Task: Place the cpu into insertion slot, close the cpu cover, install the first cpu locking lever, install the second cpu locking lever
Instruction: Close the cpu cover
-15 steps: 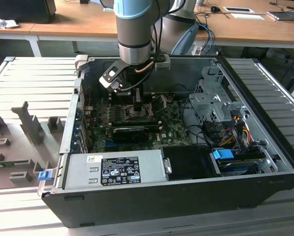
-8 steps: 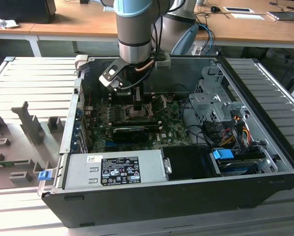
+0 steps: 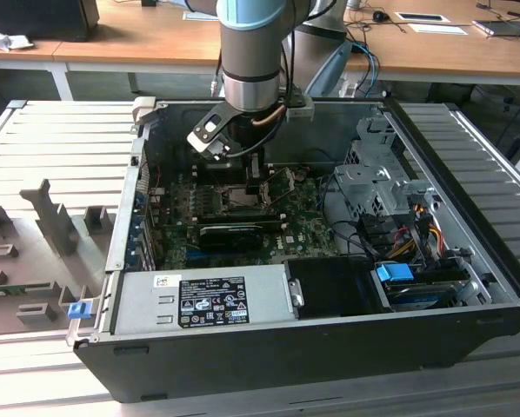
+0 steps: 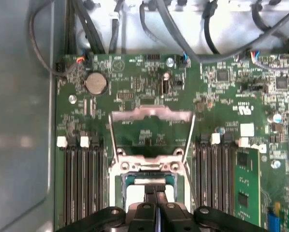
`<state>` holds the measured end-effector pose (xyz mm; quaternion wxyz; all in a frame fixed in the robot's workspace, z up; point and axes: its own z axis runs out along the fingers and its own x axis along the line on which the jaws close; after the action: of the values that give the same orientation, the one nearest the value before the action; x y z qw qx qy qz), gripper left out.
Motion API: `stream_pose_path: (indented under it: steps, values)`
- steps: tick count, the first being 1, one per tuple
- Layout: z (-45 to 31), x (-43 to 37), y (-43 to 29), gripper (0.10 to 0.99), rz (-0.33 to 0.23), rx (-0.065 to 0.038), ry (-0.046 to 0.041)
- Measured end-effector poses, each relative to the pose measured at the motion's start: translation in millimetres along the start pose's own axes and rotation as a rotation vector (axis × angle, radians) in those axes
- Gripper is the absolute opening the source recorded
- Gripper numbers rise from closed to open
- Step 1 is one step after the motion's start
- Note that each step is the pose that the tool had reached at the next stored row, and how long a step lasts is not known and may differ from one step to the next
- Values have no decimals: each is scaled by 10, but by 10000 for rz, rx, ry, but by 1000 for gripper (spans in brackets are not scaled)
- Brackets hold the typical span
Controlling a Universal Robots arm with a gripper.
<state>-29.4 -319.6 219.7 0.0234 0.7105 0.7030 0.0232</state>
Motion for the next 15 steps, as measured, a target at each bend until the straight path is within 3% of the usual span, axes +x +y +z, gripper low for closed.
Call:
stream_pose_path:
  steps: [3, 5, 10, 15]
  values:
    - [-11, 1, 18, 106, 2, -3, -3]
    - [-119, 2, 25, 106, 2, -3, -1]
    - [-254, 3, 33, 106, 3, -3, -1]
    - [-328, 3, 38, 106, 3, -3, -1]
